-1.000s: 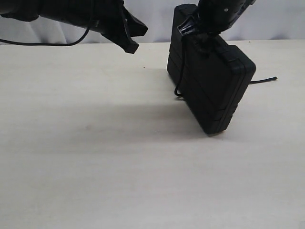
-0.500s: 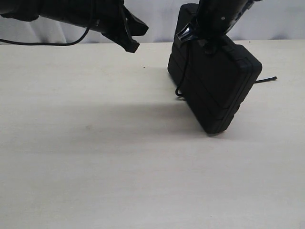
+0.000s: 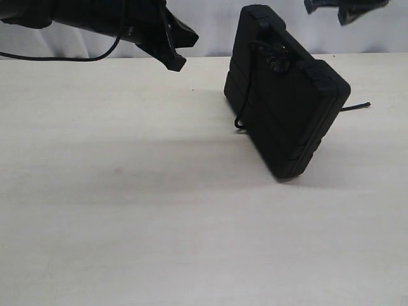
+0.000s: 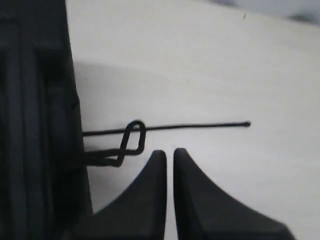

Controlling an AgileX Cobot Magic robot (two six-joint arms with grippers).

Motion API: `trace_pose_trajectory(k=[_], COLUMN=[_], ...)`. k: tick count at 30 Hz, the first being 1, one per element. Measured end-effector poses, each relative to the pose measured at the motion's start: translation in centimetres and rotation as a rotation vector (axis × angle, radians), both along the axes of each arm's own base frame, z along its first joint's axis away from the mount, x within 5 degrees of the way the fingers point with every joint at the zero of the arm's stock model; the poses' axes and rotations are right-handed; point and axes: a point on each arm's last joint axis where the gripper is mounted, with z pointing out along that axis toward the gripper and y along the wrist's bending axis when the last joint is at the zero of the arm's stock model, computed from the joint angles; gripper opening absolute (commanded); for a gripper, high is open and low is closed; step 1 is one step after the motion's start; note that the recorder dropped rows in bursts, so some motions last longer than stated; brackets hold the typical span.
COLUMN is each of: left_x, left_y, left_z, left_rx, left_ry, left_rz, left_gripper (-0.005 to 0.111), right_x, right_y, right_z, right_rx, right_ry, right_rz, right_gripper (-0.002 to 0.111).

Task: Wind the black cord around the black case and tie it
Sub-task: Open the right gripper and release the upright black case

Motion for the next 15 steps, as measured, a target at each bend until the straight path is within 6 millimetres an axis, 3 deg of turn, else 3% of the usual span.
trace_pose_trajectory(k=[5,15], left_x=[0.0,0.6], left_y=[0.0,1.0], left_z=[0.0,0.0], left_rx=[0.0,0.003], left_ry=[-0.001,-0.008], left_rz=[0.002,0.037], left_gripper=[0.0,0.0], right_x=[0.9,0.0], right_y=[0.3,6.2], right_z=[-4.6,-5.1], right_rx=[0.154,0.228], right_ry=[0.151,0.166], right_rz=[0.079,0.27], right_gripper=[0.004,0.004])
